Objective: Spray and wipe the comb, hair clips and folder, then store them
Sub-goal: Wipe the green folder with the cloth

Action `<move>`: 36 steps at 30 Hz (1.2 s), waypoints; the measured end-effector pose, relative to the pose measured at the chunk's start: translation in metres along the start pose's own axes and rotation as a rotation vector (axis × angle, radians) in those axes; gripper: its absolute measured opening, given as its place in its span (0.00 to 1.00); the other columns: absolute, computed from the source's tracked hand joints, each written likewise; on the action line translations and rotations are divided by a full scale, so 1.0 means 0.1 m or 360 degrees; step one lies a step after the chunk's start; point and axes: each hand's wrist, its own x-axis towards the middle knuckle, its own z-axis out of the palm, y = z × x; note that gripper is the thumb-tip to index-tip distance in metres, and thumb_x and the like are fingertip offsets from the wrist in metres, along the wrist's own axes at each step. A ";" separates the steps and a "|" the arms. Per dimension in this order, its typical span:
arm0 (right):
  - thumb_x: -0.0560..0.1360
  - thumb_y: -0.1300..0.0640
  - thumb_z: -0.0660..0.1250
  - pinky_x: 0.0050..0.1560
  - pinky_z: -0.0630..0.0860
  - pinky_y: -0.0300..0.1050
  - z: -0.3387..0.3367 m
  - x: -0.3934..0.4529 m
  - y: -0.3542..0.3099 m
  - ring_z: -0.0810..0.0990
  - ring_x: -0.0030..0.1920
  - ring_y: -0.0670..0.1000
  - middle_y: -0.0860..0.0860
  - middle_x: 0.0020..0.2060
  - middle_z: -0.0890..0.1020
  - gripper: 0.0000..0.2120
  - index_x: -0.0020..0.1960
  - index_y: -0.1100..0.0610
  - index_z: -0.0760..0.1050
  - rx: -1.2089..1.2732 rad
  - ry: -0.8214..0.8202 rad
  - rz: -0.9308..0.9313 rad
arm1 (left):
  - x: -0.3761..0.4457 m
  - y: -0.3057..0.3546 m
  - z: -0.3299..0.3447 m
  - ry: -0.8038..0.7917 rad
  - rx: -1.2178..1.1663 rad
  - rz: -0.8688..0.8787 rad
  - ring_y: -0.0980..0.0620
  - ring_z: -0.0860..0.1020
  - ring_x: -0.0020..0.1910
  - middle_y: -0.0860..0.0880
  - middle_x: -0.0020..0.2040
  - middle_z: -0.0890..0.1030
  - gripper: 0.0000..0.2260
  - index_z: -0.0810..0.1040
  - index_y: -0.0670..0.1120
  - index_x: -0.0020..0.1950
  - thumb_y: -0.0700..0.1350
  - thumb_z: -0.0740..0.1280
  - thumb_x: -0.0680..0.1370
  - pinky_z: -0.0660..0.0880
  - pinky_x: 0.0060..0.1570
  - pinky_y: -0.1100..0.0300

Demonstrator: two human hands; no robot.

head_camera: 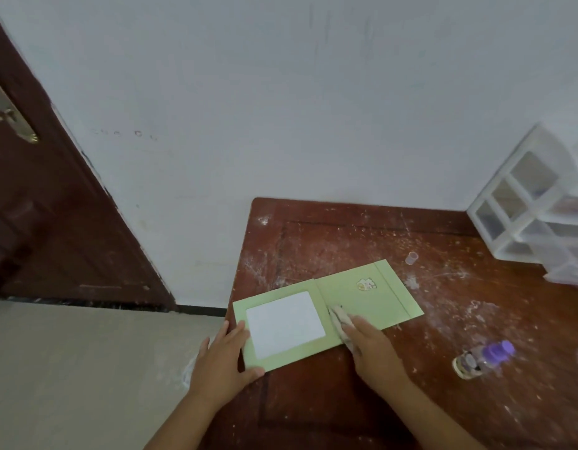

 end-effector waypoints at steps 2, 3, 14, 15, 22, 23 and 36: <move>0.62 0.63 0.65 0.30 0.76 0.40 -0.06 -0.20 -0.01 0.80 0.33 0.51 0.51 0.37 0.82 0.13 0.46 0.58 0.81 -0.0018 -0.0142 -0.0017 | 0.03 0.02 0.00 0.0059 0.0055 0.0003 0.51 0.49 0.76 0.53 0.76 0.56 0.32 0.58 0.49 0.73 0.59 0.63 0.73 0.49 0.73 0.49; 0.61 0.64 0.65 0.28 0.76 0.40 -0.14 -0.30 0.02 0.80 0.31 0.51 0.52 0.35 0.82 0.13 0.44 0.59 0.81 0.0009 -0.0148 0.0030 | 0.05 0.04 0.00 0.0108 0.0064 0.0020 0.49 0.54 0.75 0.51 0.74 0.62 0.29 0.64 0.47 0.70 0.59 0.63 0.73 0.53 0.72 0.50; 0.72 0.51 0.53 0.48 0.70 0.43 -0.97 -1.82 0.75 0.81 0.43 0.63 0.65 0.44 0.81 0.24 0.49 0.68 0.79 -0.0149 0.0525 0.1066 | 0.37 1.06 0.43 0.0285 0.0191 0.0749 0.40 0.68 0.68 0.40 0.66 0.73 0.22 0.73 0.39 0.64 0.51 0.59 0.75 0.66 0.66 0.46; 0.71 0.52 0.53 0.43 0.73 0.47 -1.01 -1.85 0.84 0.81 0.40 0.65 0.67 0.43 0.81 0.25 0.49 0.70 0.79 -0.0226 0.0541 0.1195 | 0.37 1.15 0.43 0.0223 0.0214 0.0765 0.41 0.65 0.70 0.40 0.69 0.69 0.22 0.69 0.39 0.67 0.50 0.59 0.76 0.63 0.68 0.47; 0.74 0.54 0.64 0.64 0.54 0.69 -0.92 -1.53 0.83 0.59 0.69 0.65 0.62 0.67 0.67 0.19 0.63 0.60 0.72 -0.0413 0.0072 0.1858 | 0.47 1.37 0.52 0.0060 0.0576 0.0826 0.50 0.50 0.76 0.48 0.76 0.54 0.23 0.54 0.45 0.74 0.52 0.49 0.81 0.49 0.73 0.54; 0.73 0.56 0.64 0.61 0.59 0.71 -0.86 -1.48 0.73 0.65 0.66 0.67 0.64 0.63 0.72 0.16 0.59 0.63 0.75 -0.0431 0.0226 0.1681 | 0.45 1.36 0.52 0.0034 0.0545 0.0808 0.50 0.50 0.76 0.48 0.76 0.53 0.23 0.54 0.46 0.74 0.52 0.49 0.81 0.48 0.73 0.53; 0.76 0.48 0.57 0.68 0.54 0.61 -0.37 0.26 0.39 0.59 0.69 0.61 0.61 0.68 0.63 0.26 0.70 0.59 0.59 -0.0124 -0.0221 0.1235 | 0.13 0.45 0.21 0.0412 0.0128 0.0051 0.41 0.55 0.74 0.40 0.74 0.60 0.27 0.62 0.43 0.71 0.55 0.60 0.76 0.58 0.70 0.47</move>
